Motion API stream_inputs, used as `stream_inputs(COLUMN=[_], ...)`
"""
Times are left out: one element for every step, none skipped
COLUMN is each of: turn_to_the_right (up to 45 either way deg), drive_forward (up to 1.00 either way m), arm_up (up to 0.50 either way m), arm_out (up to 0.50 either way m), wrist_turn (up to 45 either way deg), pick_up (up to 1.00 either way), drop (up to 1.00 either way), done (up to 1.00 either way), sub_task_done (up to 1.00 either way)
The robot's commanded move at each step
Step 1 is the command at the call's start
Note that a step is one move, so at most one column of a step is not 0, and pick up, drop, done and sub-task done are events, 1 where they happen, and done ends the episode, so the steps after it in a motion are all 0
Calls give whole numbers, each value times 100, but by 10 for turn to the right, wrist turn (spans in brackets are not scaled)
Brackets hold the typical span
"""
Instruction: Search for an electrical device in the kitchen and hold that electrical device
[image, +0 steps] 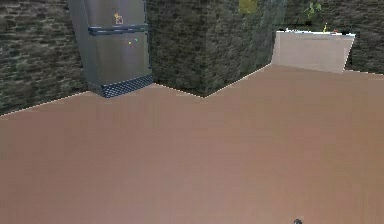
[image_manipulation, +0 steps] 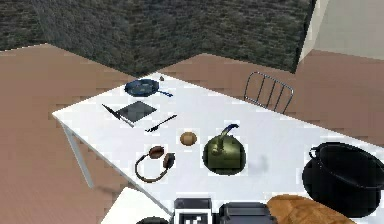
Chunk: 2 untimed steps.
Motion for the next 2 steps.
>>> stream_inputs(turn_to_the_right=[0, 0], drive_forward=[0, 0], arm_up=[0, 0], arm_out=[30, 0], wrist_turn=[0, 450], pick_up=[0, 0], drop=[0, 0], done=[0, 0], sub_task_done=[0, 0])
